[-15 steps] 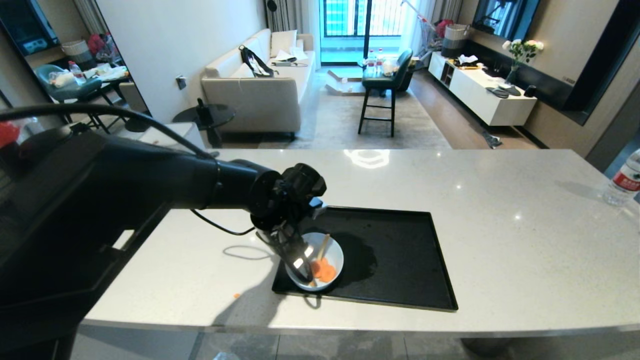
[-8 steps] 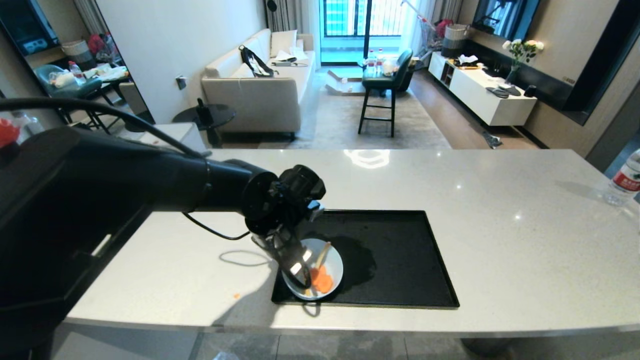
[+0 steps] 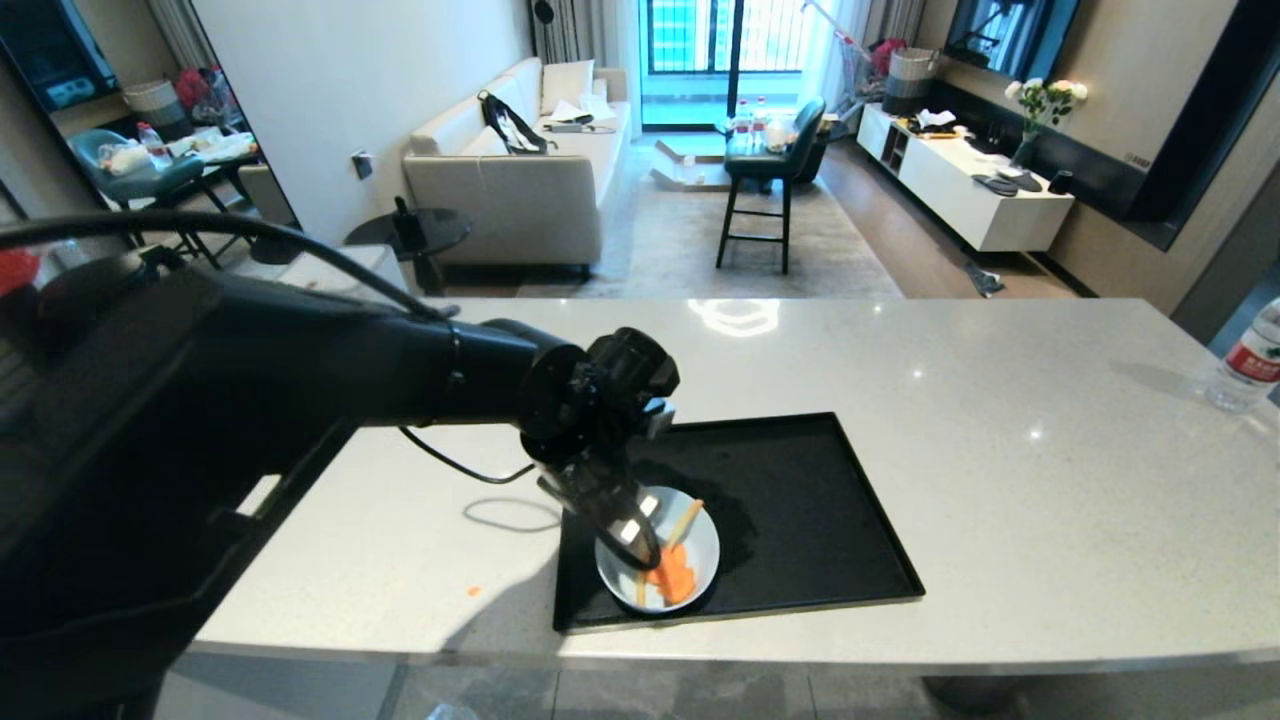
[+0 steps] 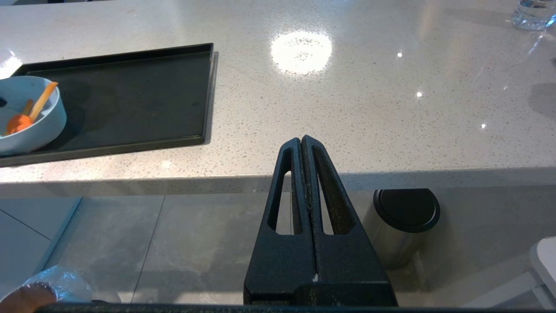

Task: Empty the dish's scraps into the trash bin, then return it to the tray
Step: Pick up the bowl with leftover food

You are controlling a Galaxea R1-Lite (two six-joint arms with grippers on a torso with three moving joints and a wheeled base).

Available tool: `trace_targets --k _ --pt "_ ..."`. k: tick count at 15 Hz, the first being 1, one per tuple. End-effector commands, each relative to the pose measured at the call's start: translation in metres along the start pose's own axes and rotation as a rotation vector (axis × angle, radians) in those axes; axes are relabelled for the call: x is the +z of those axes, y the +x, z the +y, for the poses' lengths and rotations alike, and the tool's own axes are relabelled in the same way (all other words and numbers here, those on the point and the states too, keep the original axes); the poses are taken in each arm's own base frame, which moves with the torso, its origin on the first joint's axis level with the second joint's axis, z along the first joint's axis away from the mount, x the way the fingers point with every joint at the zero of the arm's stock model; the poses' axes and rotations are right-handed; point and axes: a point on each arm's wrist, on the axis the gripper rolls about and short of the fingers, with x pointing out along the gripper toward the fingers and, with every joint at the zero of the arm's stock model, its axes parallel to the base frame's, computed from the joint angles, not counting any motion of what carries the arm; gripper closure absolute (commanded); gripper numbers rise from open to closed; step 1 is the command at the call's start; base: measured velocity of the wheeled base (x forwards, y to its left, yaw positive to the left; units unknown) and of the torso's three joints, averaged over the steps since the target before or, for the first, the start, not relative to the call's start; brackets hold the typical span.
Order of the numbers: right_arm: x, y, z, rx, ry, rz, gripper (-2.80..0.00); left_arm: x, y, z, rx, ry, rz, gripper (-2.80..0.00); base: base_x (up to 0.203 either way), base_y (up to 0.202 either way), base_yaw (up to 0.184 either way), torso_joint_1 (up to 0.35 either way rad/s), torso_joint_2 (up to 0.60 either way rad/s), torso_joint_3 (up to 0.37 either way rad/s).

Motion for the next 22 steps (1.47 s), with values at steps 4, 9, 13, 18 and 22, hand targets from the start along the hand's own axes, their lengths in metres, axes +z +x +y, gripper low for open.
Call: trace_targets --k 4,9,13,18,22 --pt "0.000 0.000 0.000 0.000 0.001 0.001 0.00 0.011 0.014 -0.004 0.004 0.002 0.001 0.00 0.000 0.000 0.000 0.000 0.00 0.000" --pt "0.000 0.000 0.000 0.000 0.000 -0.001 0.00 0.017 -0.032 0.009 0.007 -0.059 -0.022 0.00 0.000 0.000 0.000 0.000 0.00 0.000" --pt "0.000 0.000 0.000 0.000 0.001 -0.001 0.00 0.009 -0.065 0.021 0.010 -0.099 -0.015 0.00 0.000 0.000 0.000 0.000 0.00 0.000" --pt "0.000 0.000 0.000 0.000 0.001 -0.001 0.00 -0.018 -0.117 0.043 -0.064 -0.253 0.038 0.00 0.000 0.000 0.000 0.000 0.00 0.000" --pt "0.000 0.000 0.000 0.000 0.001 -0.001 0.00 -0.045 -0.146 0.082 -0.019 -0.433 0.012 0.00 0.000 0.000 0.000 0.000 0.00 0.000"
